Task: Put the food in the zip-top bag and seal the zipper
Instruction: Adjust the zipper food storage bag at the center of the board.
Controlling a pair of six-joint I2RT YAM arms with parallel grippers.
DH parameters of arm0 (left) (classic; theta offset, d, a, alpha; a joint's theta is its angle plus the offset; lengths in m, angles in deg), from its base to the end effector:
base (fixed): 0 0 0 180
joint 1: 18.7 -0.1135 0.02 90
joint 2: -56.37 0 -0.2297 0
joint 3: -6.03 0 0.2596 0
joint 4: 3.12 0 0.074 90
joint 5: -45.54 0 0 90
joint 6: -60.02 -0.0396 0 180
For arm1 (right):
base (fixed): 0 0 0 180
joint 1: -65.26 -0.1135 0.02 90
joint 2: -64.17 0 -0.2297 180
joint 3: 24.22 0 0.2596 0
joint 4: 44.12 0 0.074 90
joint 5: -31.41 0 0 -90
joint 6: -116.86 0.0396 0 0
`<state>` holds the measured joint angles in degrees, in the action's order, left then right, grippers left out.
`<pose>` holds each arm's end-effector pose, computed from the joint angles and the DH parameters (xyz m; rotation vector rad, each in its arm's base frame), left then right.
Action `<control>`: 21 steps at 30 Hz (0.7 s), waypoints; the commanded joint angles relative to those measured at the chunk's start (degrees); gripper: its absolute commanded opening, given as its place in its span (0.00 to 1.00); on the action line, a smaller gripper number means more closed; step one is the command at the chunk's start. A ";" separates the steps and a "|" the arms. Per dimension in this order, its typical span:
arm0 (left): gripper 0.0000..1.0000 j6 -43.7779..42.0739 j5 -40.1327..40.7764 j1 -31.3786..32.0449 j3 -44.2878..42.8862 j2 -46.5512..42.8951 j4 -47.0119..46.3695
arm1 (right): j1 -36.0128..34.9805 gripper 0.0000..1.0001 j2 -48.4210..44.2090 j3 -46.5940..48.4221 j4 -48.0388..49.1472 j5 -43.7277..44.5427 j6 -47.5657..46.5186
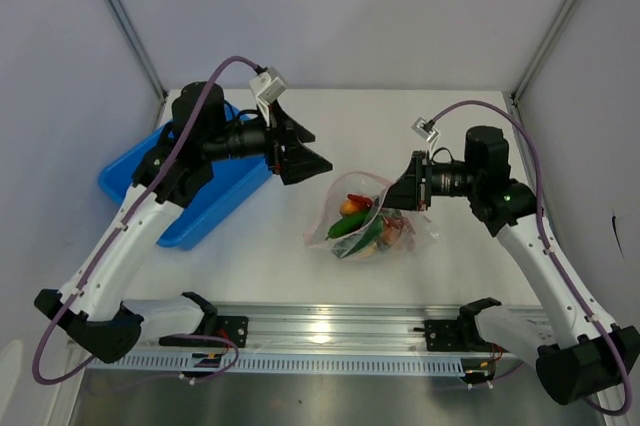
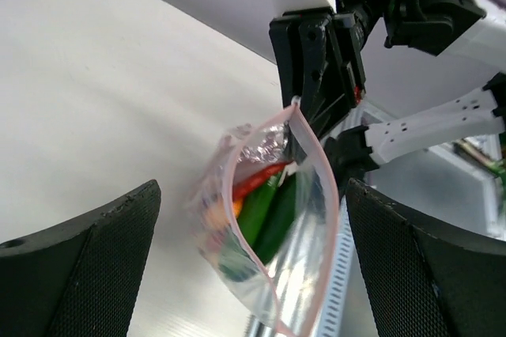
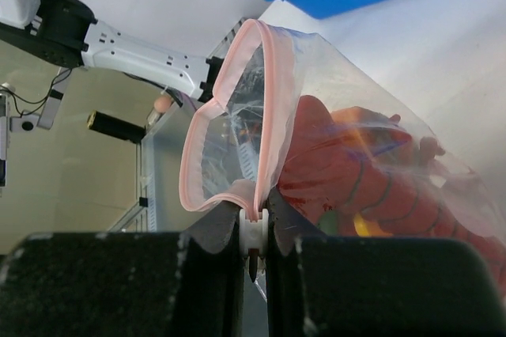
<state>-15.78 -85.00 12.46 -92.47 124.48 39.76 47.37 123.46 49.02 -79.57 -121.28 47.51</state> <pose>0.2091 -0.1565 0.4355 0.8016 1.7195 -1.1828 0.2180 0.1073 0.3398 -0.7275 1.8810 1.4897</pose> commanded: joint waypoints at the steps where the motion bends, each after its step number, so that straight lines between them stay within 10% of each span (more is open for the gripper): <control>1: 0.99 -11.10 -1.48 1.62 -4.58 2.10 0.01 | -2.40 0.00 -1.02 3.93 -6.12 1.17 -2.54; 9: 0.99 -13.93 -23.08 3.72 -9.86 15.89 2.55 | -7.86 0.00 0.30 9.90 -18.50 9.07 -8.07; 21: 0.99 -14.29 -29.95 8.30 -8.38 15.56 3.63 | -11.28 0.00 3.73 21.94 -32.57 26.82 -13.00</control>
<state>-29.51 -110.44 20.31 -101.39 144.63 46.53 37.53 126.26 66.37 -108.48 -100.45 35.88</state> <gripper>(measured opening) 0.994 0.109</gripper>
